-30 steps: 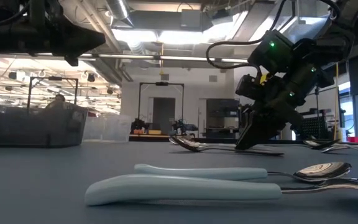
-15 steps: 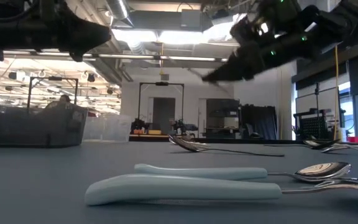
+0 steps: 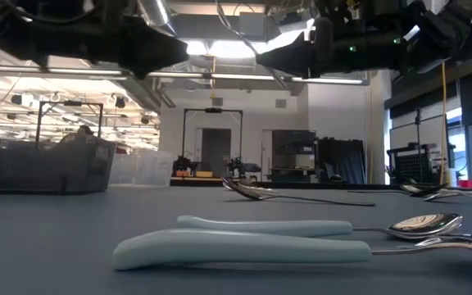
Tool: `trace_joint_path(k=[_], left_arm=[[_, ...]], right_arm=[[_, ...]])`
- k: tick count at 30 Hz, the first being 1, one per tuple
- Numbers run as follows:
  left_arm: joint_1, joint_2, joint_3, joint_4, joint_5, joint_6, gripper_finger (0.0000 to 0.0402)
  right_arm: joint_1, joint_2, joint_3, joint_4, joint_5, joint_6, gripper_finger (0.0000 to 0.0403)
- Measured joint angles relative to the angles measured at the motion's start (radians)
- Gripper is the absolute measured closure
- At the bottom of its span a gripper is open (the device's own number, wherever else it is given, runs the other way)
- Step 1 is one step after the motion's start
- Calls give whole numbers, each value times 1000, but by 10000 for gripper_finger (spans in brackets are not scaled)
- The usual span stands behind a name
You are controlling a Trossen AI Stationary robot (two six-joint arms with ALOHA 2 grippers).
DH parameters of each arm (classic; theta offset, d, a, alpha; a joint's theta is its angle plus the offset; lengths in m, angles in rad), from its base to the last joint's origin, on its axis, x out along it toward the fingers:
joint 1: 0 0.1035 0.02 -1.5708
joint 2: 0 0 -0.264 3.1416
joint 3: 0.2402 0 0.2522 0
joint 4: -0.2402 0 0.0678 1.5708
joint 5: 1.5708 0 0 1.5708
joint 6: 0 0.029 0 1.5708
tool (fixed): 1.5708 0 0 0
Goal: Sort silverware by color (type)
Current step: Put the green spoon into the transparent bin
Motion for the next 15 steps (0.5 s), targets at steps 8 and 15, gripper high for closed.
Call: trace_joint_path(k=[8, 15], left_arm=[[-10, 208, 137, 23, 63, 16, 260], [-30, 271, 189, 63, 59, 15, 260]], right_arm=[[1, 121, 1, 154, -55, 19, 399], [1, 198, 47, 188, -119, 45, 399]])
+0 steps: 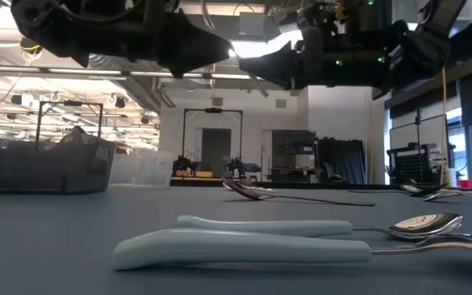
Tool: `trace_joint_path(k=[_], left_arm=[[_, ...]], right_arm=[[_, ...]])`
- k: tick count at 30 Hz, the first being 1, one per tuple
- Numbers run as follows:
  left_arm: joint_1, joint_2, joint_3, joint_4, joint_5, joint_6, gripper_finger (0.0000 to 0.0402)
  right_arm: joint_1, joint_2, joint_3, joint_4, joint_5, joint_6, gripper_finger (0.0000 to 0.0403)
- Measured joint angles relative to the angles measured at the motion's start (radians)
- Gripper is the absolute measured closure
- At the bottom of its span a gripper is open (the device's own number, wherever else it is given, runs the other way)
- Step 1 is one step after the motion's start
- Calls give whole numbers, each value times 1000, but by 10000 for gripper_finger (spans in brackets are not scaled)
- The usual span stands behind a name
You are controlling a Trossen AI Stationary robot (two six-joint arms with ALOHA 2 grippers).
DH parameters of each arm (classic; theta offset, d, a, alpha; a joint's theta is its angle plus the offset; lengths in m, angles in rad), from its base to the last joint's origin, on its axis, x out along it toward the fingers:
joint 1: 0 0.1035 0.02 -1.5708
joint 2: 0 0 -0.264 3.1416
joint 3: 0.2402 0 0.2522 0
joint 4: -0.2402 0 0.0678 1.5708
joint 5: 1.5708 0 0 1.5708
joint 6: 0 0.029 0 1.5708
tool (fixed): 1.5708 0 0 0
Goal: Sort silverware by color (type)
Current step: Put the green spoon into the transparent bin
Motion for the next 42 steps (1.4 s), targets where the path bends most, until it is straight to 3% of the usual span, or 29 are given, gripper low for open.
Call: trace_joint_path(k=[13, 18, 25, 30, 35, 42], left_arm=[[-6, 2, 2, 4, -57, 17, 267], [-12, 2, 2, 28, -59, 17, 302], [-11, 2, 2, 24, -53, 45, 383], [-11, 2, 2, 23, -52, 46, 387], [-11, -15, 2, -20, -52, 45, 388], [-12, -155, 2, -242, -122, 41, 389]], right_arm=[[0, 64, 40, -1, -1, 3, 398], [0, 63, 40, -6, 2, 3, 398], [1, 63, 40, -1, 2, 8, 380], [1, 63, 40, -2, 0, 82, 375], [0, 39, 39, -43, 4, 84, 337], [-2, -109, 39, -297, 29, 45, 282]])
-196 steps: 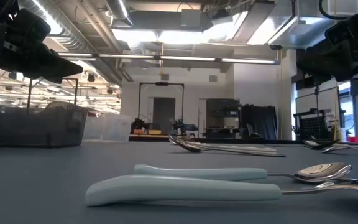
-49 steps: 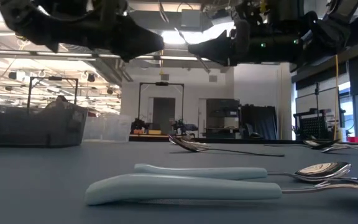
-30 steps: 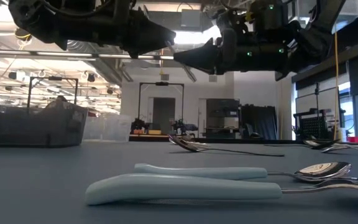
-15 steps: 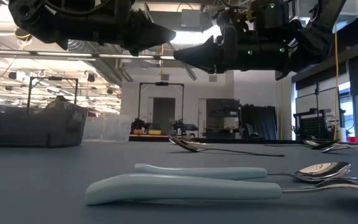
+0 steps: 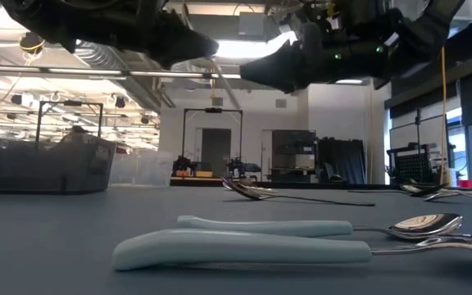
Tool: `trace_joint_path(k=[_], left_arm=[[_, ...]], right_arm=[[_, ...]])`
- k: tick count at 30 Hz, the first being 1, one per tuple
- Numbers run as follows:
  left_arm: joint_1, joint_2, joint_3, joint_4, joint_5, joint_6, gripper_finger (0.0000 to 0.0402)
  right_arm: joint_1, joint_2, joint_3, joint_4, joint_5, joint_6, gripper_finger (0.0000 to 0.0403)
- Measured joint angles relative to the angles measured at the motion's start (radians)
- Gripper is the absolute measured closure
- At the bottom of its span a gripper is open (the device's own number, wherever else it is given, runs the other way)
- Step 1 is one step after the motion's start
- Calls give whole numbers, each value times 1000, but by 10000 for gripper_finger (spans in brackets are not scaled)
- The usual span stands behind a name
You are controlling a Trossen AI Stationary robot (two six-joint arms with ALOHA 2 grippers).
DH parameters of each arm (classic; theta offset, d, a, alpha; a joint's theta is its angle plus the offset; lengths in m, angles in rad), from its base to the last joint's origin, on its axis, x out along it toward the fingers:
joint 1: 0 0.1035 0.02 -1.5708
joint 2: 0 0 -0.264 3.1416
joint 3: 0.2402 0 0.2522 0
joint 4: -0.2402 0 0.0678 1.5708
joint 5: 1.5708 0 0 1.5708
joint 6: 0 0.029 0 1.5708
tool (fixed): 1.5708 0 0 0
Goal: Sort silverware by color (type)
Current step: Put the green spoon into the transparent bin
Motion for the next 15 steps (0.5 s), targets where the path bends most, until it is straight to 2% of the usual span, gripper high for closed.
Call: trace_joint_path(k=[6, 12, 15], left_arm=[[0, -136, -1, -262, -147, -41, 389], [0, -234, -1, -452, -170, -139, 386], [10, -281, 13, -520, -243, -128, 385]], right_arm=[[0, -111, -25, -200, 21, -47, 274], [1, -126, -124, -203, -13, -46, 274], [2, -122, -181, -193, -18, -37, 274]])
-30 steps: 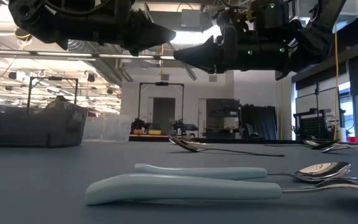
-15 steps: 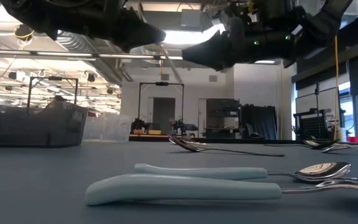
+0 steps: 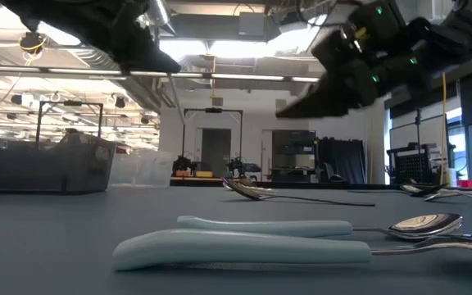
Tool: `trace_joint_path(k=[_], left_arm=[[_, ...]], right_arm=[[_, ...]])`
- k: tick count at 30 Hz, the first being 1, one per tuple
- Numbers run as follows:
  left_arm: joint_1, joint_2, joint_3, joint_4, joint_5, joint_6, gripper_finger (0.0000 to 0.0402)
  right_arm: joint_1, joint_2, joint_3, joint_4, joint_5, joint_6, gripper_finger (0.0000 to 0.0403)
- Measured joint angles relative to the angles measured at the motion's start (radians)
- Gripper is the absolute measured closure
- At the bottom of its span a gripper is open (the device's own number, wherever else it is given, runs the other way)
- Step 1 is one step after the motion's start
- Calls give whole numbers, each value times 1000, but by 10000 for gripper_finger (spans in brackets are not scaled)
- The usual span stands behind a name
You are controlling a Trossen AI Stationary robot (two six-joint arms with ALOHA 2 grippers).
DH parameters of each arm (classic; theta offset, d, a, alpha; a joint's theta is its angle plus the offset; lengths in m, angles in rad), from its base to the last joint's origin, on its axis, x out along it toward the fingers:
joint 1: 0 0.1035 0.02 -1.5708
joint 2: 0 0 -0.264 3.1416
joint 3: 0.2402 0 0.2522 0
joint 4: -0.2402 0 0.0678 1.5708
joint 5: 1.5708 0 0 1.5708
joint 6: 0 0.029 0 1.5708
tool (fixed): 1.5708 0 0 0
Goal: Sort silverware by color (type)
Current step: Put the green spoon into the transparent bin
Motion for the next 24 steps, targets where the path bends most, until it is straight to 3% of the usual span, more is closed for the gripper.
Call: trace_joint_path(k=[9, 14, 17, 24], left_arm=[[146, -30, 255, -464, -167, 13, 384], [276, -26, 337, -552, -203, 46, 384], [377, -26, 370, -552, -178, 78, 384], [623, 12, 399, -568, 26, 84, 384]], right_arm=[[0, 0, -82, 109, 0, 27, 274], [0, 0, -82, 117, 0, 27, 274], [0, 0, -82, 127, 0, 27, 274], [0, 0, -82, 127, 1, 27, 274]])
